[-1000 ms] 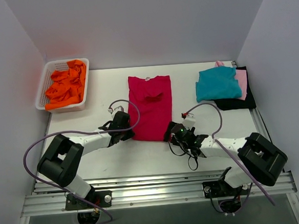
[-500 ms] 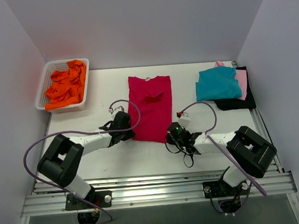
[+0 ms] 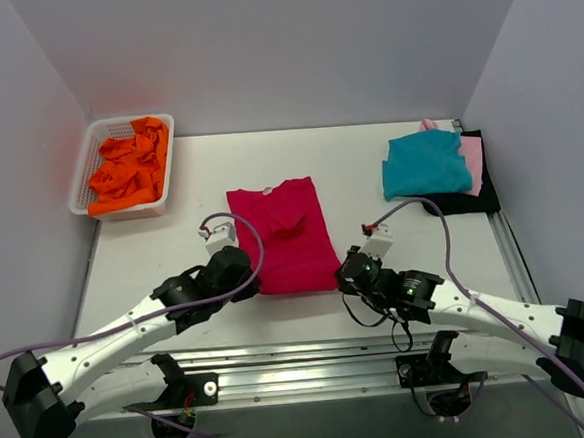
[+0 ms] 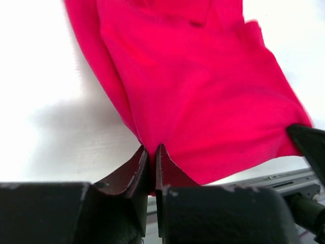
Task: Fold and stack the t-shirts
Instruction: Grab one side of the 2/3 rectangular tshirt with both arms, then fold the long partially folded tshirt into a neat square
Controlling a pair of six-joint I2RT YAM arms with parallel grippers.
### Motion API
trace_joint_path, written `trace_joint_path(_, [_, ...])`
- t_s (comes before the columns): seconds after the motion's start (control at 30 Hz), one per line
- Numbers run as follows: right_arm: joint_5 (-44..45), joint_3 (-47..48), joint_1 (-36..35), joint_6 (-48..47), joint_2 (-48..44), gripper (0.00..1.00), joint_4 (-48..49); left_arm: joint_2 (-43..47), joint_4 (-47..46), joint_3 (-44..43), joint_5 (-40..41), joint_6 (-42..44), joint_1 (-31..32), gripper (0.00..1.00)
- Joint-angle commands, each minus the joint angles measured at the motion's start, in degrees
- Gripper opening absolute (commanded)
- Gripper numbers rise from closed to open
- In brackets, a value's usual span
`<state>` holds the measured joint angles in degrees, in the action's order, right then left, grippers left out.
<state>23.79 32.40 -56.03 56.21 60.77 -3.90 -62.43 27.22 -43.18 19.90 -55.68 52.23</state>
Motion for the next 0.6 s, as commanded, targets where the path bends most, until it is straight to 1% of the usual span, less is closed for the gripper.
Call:
trace_joint_path(0.0, [6.44,3.71,-1.01,2.42,-5.75,0.0,-12.35,7.14,11.0,0.38,4.09,-3.2,0.16,0.02])
trace_joint_path(0.1, [8.37,8.1,-1.01,-0.12,-4.79,0.0,-13.33,9.96,13.73,-1.38,6.37,-3.21,-0.02,0.02])
trace_joint_path(0.13, [9.68,10.9,-0.92,-0.91,-3.74,0.0,-13.24,10.22,14.78,-2.77,7.16,-3.38,-0.11,0.02])
trace_joint_path(0.2, [10.57,14.34,-0.66,-3.37,0.73,0.0,-12.8,9.96,15.23,-4.19,8.84,-3.56,-0.9,0.02])
trace_joint_path(0.23, [11.27,17.75,-0.57,-4.25,2.32,0.0,-12.45,9.53,14.71,-5.41,9.01,-3.47,-1.25,0.02])
trace_joint_path(0.27, [11.71,19.35,-0.22,-4.96,5.73,0.0,-12.1,9.18,14.09,-5.95,9.36,-3.21,-1.69,0.02])
trace_joint_path(0.37, [12.24,24.44,1.18,-7.59,11.53,0.0,-10.43,7.16,11.89,-8.58,7.62,-0.41,-4.93,0.02])
trace_joint_path(0.57, [8.21,28.68,5.75,-11.2,18.84,0.0,-6.92,2.68,8.82,-13.07,3.14,3.82,-12.84,0.02])
